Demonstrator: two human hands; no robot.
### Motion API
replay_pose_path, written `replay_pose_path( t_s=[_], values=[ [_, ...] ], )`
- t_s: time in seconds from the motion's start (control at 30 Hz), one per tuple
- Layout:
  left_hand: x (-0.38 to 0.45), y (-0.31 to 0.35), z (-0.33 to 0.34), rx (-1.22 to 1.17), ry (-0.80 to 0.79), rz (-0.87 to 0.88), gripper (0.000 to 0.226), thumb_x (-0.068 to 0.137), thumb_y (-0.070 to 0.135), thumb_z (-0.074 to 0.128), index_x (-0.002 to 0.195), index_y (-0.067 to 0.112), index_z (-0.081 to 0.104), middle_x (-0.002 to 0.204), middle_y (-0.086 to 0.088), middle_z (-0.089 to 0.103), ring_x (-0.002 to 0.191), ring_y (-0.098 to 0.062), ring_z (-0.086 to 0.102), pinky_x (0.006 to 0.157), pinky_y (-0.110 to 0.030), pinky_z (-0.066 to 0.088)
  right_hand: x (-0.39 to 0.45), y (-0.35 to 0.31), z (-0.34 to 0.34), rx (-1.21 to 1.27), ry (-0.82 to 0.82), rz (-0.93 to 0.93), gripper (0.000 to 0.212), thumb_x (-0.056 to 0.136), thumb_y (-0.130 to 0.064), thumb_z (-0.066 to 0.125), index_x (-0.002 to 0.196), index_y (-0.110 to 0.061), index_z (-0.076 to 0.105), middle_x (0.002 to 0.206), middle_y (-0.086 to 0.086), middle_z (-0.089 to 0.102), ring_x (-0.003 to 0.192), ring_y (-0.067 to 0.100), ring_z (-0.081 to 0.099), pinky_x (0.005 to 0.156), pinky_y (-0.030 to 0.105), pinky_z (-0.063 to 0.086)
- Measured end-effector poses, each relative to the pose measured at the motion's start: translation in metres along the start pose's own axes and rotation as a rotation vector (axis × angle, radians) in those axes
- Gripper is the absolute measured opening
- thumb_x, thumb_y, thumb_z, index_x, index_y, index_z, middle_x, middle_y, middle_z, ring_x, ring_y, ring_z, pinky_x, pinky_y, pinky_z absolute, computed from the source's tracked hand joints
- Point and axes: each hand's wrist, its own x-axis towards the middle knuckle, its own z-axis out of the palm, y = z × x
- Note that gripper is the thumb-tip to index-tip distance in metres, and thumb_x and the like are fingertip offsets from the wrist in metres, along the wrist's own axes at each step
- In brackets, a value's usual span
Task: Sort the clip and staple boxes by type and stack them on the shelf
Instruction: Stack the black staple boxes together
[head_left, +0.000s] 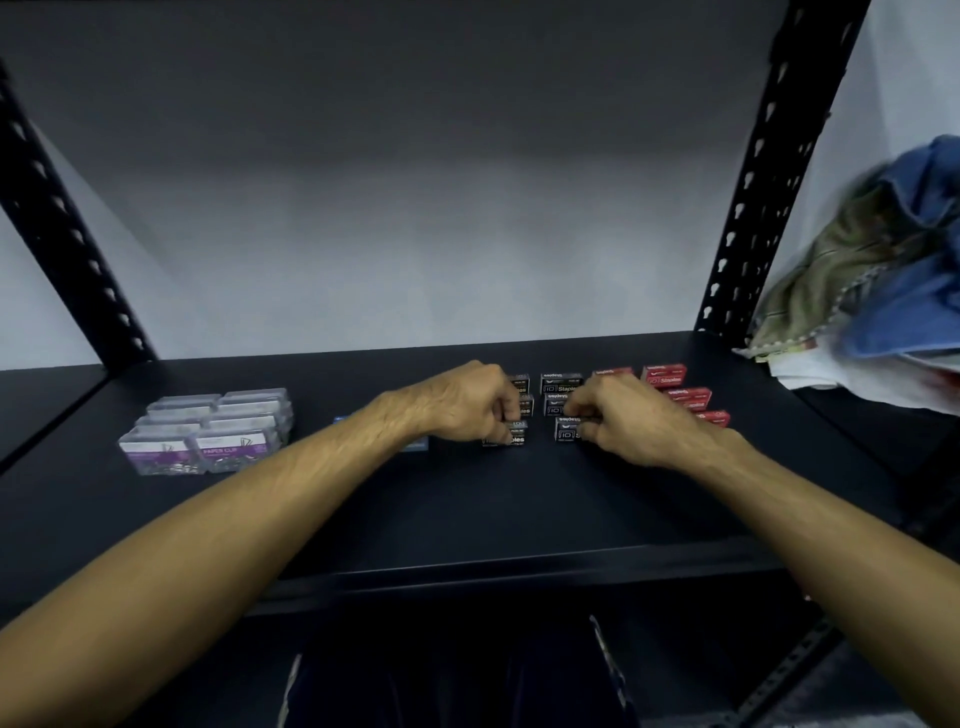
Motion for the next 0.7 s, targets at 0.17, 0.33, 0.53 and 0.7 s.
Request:
replay_pose_path(
  t_s=[0.17,0.33,0.53,0.7],
  values=[
    [-0.002,-0.009,-0.003,0.006,0.009,-0.021,0.019,0.081,0.023,0.079,0.097,0.016,0.073,0.077,0.01,0.069,0.067,0.002,0.06,0.054,0.001,0.037,0.006,-0.01,0.005,0.032,0.001,-0.052,0.015,0.091,-0.02,0.065,0.105,-0.019,0.07,0.101,-0.006,0.068,0.091,0.013,0.063,0.077,0.024,0.045],
    [-0.001,-0.013,0.001,-0.005,0.011,-0.021,0.016,0.08,0.025,0.079,0.093,0.02,0.072,0.071,0.015,0.064,0.063,0.008,0.057,0.052,0.0,0.037,0.011,-0.022,0.011,0.075,0.02,-0.091,0.021,0.09,-0.017,0.065,0.111,-0.016,0.071,0.106,-0.002,0.07,0.096,0.014,0.063,0.081,0.02,0.045],
    [0.0,-0.013,0.004,0.004,0.016,-0.016,0.017,0.08,0.027,0.079,0.094,0.022,0.072,0.068,0.019,0.062,0.059,0.013,0.055,0.05,0.0,0.034,0.015,-0.023,0.014,0.088,0.028,-0.096,0.027,0.09,-0.018,0.067,0.117,-0.016,0.07,0.112,-0.001,0.069,0.1,0.014,0.063,0.081,0.018,0.04],
    [-0.001,-0.014,0.004,-0.001,0.02,-0.01,0.017,0.08,0.027,0.079,0.094,0.023,0.072,0.07,0.018,0.062,0.062,0.011,0.056,0.05,0.0,0.036,0.016,-0.023,0.015,0.093,0.029,-0.096,0.027,0.09,-0.018,0.067,0.117,-0.017,0.07,0.112,-0.001,0.069,0.099,0.013,0.063,0.08,0.018,0.041]
  ],
)
